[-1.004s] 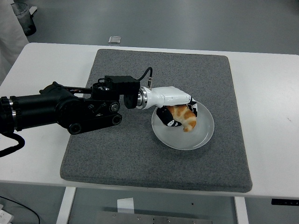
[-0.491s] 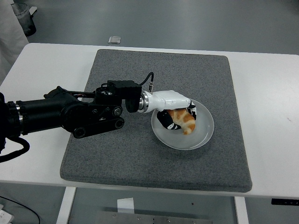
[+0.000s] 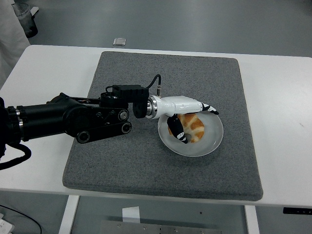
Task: Place the bread on the plate
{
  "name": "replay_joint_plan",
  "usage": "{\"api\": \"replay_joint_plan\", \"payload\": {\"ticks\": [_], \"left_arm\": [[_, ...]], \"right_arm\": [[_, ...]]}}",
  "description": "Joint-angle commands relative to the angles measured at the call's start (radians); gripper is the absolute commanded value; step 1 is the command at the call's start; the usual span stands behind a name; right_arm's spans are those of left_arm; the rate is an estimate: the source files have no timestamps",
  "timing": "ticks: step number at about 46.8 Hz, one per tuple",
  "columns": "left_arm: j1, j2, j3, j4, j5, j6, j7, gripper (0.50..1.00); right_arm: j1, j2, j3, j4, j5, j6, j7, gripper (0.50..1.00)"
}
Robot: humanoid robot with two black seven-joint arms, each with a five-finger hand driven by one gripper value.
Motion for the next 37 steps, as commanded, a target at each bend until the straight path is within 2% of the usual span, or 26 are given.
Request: {"api": "replay_joint_plan", "payload": {"ticks": [1,11,19,28,37], "left_arm": [[-0.004,0.006,-0.009,-0.011,-0.036,-0.007,0.001,1.000],[-0.006,0.038,-0.061,-0.027,-0.150,-0.058,0.007,1.000],[-0.008,0.070,-0.115,-0.040,-0.194,-0.067,0.007,1.000],[-0.040,0.139,-0.222,-0.042,-0.343,-0.134,0.007,1.000],[-0.069,0.222,-0.285,-0.070,-0.411,-0.150,0.009,1.000]], "right_arm": [[0.000,0.000,-0.001,0.000,0.000,0.000,0.000,0.932],[0.000,0.000,0.001,0.000,0.000,0.001,0.000,0.932],[0.000,0.000,0.001,0.000,0.000,0.000,0.000,0.932],[0.000,0.000,0.001,0.000,0.000,0.000,0.000,0.932],[0.000,0.000,-0.001,0.000,0.000,0.000,0.000,0.932]]}}
